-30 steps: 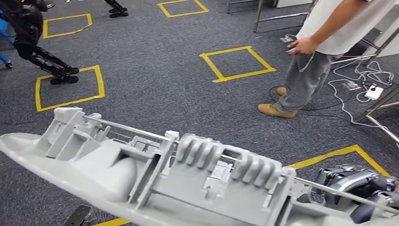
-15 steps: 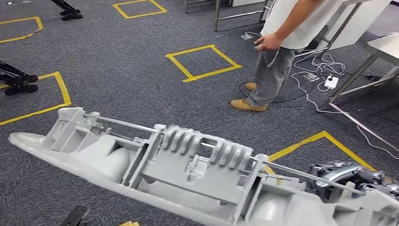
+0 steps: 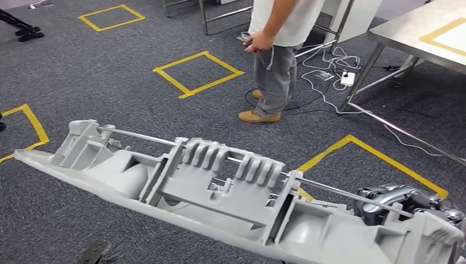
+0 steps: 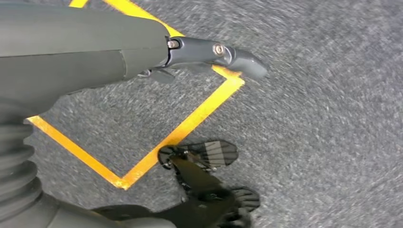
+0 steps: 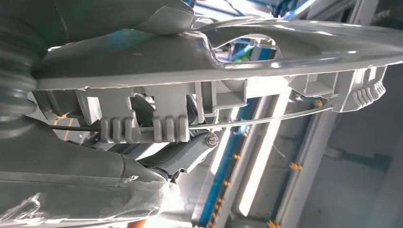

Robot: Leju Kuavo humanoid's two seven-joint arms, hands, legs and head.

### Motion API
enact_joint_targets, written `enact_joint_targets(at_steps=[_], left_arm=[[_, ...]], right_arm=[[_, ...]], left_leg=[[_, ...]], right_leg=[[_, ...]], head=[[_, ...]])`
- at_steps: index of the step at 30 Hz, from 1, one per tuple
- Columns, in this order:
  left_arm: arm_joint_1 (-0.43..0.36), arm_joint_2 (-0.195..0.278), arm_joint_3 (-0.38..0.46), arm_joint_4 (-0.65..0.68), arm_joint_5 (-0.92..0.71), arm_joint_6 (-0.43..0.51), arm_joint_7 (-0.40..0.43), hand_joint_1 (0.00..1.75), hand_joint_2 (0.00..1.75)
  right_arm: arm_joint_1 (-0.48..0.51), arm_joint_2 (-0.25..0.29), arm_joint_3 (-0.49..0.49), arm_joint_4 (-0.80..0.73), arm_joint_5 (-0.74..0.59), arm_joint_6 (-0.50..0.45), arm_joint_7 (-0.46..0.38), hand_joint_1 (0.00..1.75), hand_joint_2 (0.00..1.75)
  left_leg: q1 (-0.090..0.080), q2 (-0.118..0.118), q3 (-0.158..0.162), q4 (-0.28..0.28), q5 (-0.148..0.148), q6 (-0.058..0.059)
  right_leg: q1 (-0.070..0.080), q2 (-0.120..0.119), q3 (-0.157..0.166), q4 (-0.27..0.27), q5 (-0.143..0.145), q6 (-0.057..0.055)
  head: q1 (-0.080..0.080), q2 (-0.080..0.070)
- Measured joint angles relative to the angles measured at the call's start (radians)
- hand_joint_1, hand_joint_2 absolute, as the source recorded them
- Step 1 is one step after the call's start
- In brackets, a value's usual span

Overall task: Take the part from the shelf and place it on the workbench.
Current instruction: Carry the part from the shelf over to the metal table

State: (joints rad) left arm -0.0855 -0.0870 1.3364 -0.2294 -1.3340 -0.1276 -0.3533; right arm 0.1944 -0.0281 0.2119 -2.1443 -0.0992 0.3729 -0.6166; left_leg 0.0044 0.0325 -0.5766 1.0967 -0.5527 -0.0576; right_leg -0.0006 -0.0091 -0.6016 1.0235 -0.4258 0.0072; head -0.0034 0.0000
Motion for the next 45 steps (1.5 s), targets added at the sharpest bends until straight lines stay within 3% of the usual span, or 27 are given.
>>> enact_joint_targets(at_steps=[2,3,4,6,7,9,11,12,14,16,17,18,19,20,22,24,25,27,29,32,34,36,38,40,42,43,45], left_arm=[[0.004,-0.002,0.000,0.000,0.006,-0.001,0.000,0.00,1.75],[0.006,-0.002,0.000,0.000,0.010,-0.003,0.002,0.00,1.75],[0.007,-0.002,0.001,0.000,0.016,-0.005,0.004,0.00,1.75],[0.007,-0.003,0.002,0.000,0.024,-0.010,0.008,0.00,1.75],[0.007,-0.003,0.002,0.000,0.026,-0.012,0.010,0.00,1.75],[0.006,-0.004,0.002,0.000,0.029,-0.015,0.013,0.00,1.75],[0.005,-0.005,0.002,0.000,0.030,-0.015,0.014,0.00,1.75],[0.004,-0.006,0.002,0.000,0.030,-0.015,0.015,0.00,1.75],[0.001,-0.007,0.003,0.000,0.030,-0.015,0.015,0.00,1.75],[0.002,-0.006,0.004,0.000,0.030,-0.013,0.015,0.00,1.75],[0.004,-0.005,0.004,0.000,0.030,-0.012,0.015,0.00,1.75],[0.005,-0.004,0.004,0.000,0.029,-0.012,0.015,0.00,1.75],[0.006,-0.004,0.005,0.000,0.027,-0.011,0.015,0.00,1.75],[0.005,-0.004,0.005,0.000,0.025,-0.010,0.015,0.00,1.75],[0.004,-0.004,0.005,0.000,0.022,-0.009,0.015,0.00,1.75],[0.004,-0.004,0.005,0.000,0.022,-0.009,0.015,0.00,1.75],[0.004,-0.004,0.005,0.000,0.022,-0.009,0.015,0.00,1.75],[0.003,-0.005,0.005,0.000,0.023,-0.008,0.015,0.00,1.75],[0.000,-0.008,0.005,0.001,0.025,-0.007,0.015,0.00,1.75],[0.002,-0.011,0.005,0.001,0.025,-0.006,0.017,0.00,1.75],[0.006,-0.011,0.006,0.001,0.026,-0.005,0.017,0.00,1.75],[0.006,-0.011,0.006,0.001,0.025,-0.004,0.018,0.00,1.75],[0.005,-0.012,0.006,0.001,0.024,-0.003,0.018,0.00,1.75],[0.004,-0.012,0.006,0.001,0.024,-0.002,0.019,0.00,1.75],[0.003,-0.013,0.006,0.002,0.024,0.000,0.020,0.00,1.75],[0.002,-0.014,0.006,0.002,0.024,0.001,0.020,0.00,1.75],[0.000,-0.014,0.006,0.002,0.024,0.003,0.021,0.00,1.75]], right_arm=[[0.003,0.000,0.005,0.000,-0.001,-0.002,0.000,1.75,1.75],[0.006,0.000,0.008,0.000,-0.001,-0.002,0.000,1.75,1.75],[0.009,0.000,0.010,0.000,-0.001,-0.002,-0.001,1.75,1.75],[0.011,0.000,0.015,0.000,-0.001,-0.001,-0.002,1.75,1.75],[0.010,0.000,0.017,0.000,-0.002,0.000,-0.003,1.75,1.75],[0.009,0.000,0.020,0.000,-0.003,0.000,-0.003,1.75,1.75],[0.010,0.000,0.021,-0.001,-0.003,0.001,-0.003,1.75,1.75],[0.010,0.000,0.021,-0.001,-0.003,0.001,-0.003,1.75,1.75],[0.008,0.000,0.022,-0.001,-0.003,0.001,-0.003,1.75,1.75],[0.004,-0.001,0.022,-0.001,-0.004,0.001,-0.003,1.75,1.75],[0.003,-0.001,0.023,-0.001,-0.004,0.001,-0.003,1.75,1.75],[0.003,-0.001,0.023,-0.001,-0.005,0.003,-0.003,1.75,1.75],[0.003,-0.002,0.023,0.000,-0.007,0.005,-0.003,1.75,1.75],[0.003,-0.003,0.023,0.000,-0.009,0.008,-0.004,1.75,1.75],[0.002,-0.004,0.023,0.000,-0.013,0.013,-0.004,1.75,1.75],[0.001,-0.006,0.023,-0.001,-0.015,0.016,-0.005,1.75,1.75],[0.000,-0.006,0.023,-0.001,-0.016,0.018,-0.005,1.75,1.75],[0.001,-0.007,0.023,-0.001,-0.018,0.020,-0.004,1.75,1.75],[0.001,-0.007,0.022,-0.002,-0.018,0.022,-0.003,1.75,1.75],[-0.001,-0.008,0.023,-0.001,-0.019,0.023,-0.003,1.75,1.75],[0.001,-0.008,0.023,0.000,-0.019,0.025,-0.002,1.75,1.75],[0.001,-0.008,0.023,0.000,-0.021,0.027,-0.002,1.75,1.75],[0.000,-0.008,0.023,0.000,-0.024,0.030,-0.001,1.75,1.75],[0.000,-0.008,0.024,0.000,-0.027,0.033,0.000,1.75,1.75],[0.001,-0.008,0.024,0.000,-0.031,0.036,0.000,1.75,1.75],[0.002,-0.009,0.024,0.000,-0.033,0.037,0.000,1.75,1.75],[-0.001,-0.009,0.024,0.000,-0.036,0.038,0.000,1.75,1.75]], left_leg=[[0.000,-0.019,-0.069,0.133,-0.055,-0.003],[0.001,-0.021,-0.094,0.174,-0.061,-0.003],[0.001,-0.022,-0.101,0.177,-0.044,-0.003],[0.006,-0.038,-0.062,0.076,0.033,-0.006],[0.010,-0.061,-0.031,0.007,0.066,-0.008],[0.018,-0.097,0.006,-0.078,0.088,-0.001],[0.018,-0.094,0.011,-0.092,0.082,0.016],[0.018,-0.084,0.012,-0.093,0.083,0.024],[0.020,-0.064,0.014,-0.094,0.085,0.040],[0.017,-0.044,0.015,-0.095,0.084,0.047],[0.015,-0.032,0.015,-0.094,0.083,0.049],[0.013,-0.020,0.015,-0.094,0.082,0.050],[0.011,-0.009,0.017,-0.094,0.080,0.050],[0.010,0.002,0.020,-0.094,0.078,0.050],[0.006,0.021,0.030,-0.094,0.072,0.046],[0.001,0.036,0.037,-0.094,0.066,0.038],[0.000,0.043,0.039,-0.095,0.065,0.033],[0.000,0.055,0.043,-0.100,0.064,0.021],[0.002,0.031,0.036,-0.078,0.042,0.010],[0.003,-0.017,-0.049,0.095,-0.046,0.003],[0.004,-0.022,-0.098,0.178,-0.059,0.001],[0.006,-0.029,-0.075,0.114,0.004,0.000],[0.014,-0.072,-0.016,-0.020,0.070,-0.002],[0.020,-0.111,0.015,-0.088,0.083,0.005],[0.019,-0.100,0.017,-0.094,0.080,0.023],[0.020,-0.089,0.018,-0.095,0.081,0.031],[0.022,-0.066,0.020,-0.097,0.082,0.045]], right_leg=[[-0.001,0.024,-0.001,0.000,0.001,-0.002],[-0.002,0.037,-0.001,0.000,0.001,-0.002],[-0.003,0.050,-0.001,0.000,0.001,-0.002],[-0.007,0.077,0.001,0.002,0.001,0.004],[-0.007,0.090,-0.001,0.005,0.000,0.009],[-0.007,0.112,-0.009,0.011,0.000,0.021],[-0.009,0.131,-0.017,0.007,0.004,0.032],[-0.010,0.131,-0.020,0.007,0.005,0.037],[-0.008,0.094,-0.040,0.048,-0.023,0.045],[-0.006,0.038,-0.097,0.171,-0.089,0.052],[-0.006,0.025,-0.131,0.241,-0.118,0.054],[-0.007,0.018,-0.153,0.287,-0.132,0.055],[-0.007,0.016,-0.157,0.297,-0.127,0.054],[-0.007,0.013,-0.137,0.261,-0.102,0.051],[-0.001,-0.015,-0.059,0.119,-0.039,0.041],[0.006,-0.040,-0.007,0.025,-0.010,0.030],[0.009,-0.042,-0.004,0.015,-0.011,0.026],[0.008,-0.020,-0.005,0.010,-0.006,0.015],[0.002,-0.002,-0.002,0.001,-0.001,0.005],[-0.003,0.028,-0.002,-0.003,0.002,-0.001],[-0.003,0.053,-0.002,-0.003,0.002,-0.002],[-0.007,0.079,-0.001,-0.002,0.003,0.002],[-0.009,0.103,-0.003,0.003,0.002,0.011],[-0.009,0.124,-0.011,0.006,0.005,0.023],[-0.011,0.142,-0.020,0.001,0.010,0.036],[-0.011,0.135,-0.023,0.003,0.010,0.041],[-0.007,0.085,-0.050,0.059,-0.023,0.049]], head=[[-0.002,0.000],[-0.002,0.000],[-0.002,0.000],[-0.002,0.000],[-0.003,0.000],[-0.005,0.000],[-0.006,0.000],[-0.006,0.000],[0.000,0.000],[0.008,0.000],[0.009,0.000],[0.009,0.000],[0.010,0.000],[0.009,0.000],[0.009,0.000],[0.009,0.000],[0.008,0.000],[0.008,0.000],[0.006,0.000],[0.000,0.000],[0.000,0.000],[0.000,0.000],[-0.002,0.000],[-0.004,0.000],[-0.005,0.000],[-0.005,0.000],[0.003,0.000]])
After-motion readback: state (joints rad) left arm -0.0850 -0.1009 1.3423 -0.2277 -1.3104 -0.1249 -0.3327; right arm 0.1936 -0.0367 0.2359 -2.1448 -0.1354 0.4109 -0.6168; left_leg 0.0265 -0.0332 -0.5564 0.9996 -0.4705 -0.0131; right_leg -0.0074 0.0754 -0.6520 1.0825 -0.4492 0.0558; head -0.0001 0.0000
